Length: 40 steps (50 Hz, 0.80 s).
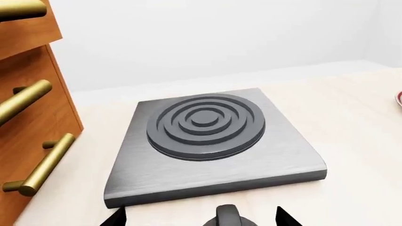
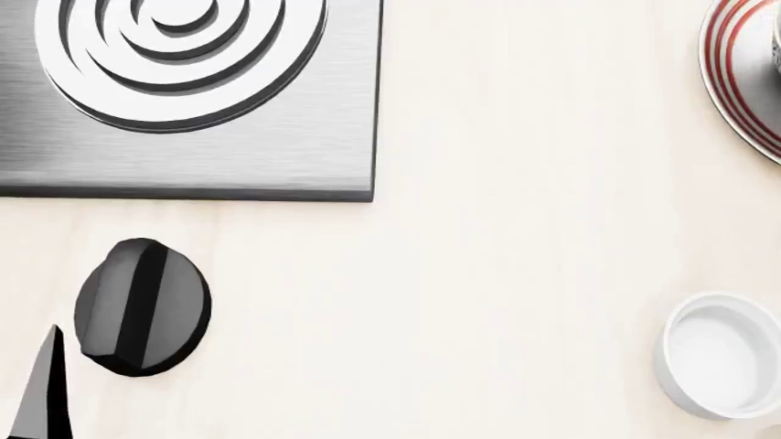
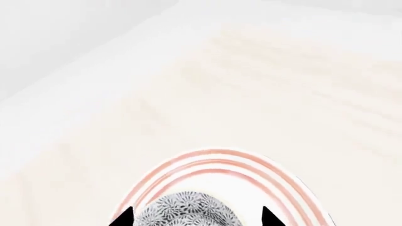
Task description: Pick the akita bowl next to the ramekin and place it on the plate.
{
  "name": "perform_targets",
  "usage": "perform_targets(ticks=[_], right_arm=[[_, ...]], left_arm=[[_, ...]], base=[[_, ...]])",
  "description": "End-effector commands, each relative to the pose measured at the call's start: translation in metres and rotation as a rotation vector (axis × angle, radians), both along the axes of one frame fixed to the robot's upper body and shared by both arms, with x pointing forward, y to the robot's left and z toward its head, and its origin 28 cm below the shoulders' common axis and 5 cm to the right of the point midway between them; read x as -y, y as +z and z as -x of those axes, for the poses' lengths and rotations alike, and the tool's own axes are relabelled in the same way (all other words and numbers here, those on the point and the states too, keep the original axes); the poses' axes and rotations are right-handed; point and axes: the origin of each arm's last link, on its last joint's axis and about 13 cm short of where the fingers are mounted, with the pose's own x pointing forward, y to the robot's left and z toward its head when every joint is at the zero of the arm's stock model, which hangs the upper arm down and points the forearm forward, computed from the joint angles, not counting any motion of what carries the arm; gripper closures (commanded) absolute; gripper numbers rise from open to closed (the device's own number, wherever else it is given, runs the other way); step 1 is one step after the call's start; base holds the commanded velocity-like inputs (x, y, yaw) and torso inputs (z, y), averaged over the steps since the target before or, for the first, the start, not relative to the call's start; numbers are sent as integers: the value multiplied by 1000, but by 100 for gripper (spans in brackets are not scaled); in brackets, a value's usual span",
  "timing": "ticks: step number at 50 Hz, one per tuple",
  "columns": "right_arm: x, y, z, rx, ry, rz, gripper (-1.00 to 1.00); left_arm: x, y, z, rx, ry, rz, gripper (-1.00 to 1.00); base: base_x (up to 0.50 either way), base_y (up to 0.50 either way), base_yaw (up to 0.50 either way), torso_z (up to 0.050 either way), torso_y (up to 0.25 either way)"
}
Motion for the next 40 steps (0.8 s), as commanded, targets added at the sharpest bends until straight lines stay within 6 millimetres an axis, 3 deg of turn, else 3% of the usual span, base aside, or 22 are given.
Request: perform_targets(ticks=[1, 20, 40], right_arm=[[-12, 16, 10, 19, -26, 268, -100], [-21, 4, 33, 58, -70, 490, -100], [-40, -15, 54, 101, -72, 584, -100]], left_arm=[[0, -1, 0, -2, 2, 1, -100], [0, 2, 0, 2, 3, 0, -100], [-1, 1, 1, 2, 5, 1, -100]], base=[[0, 0, 0, 0, 0], [0, 0, 0, 0, 0], [0, 0, 0, 0, 0]])
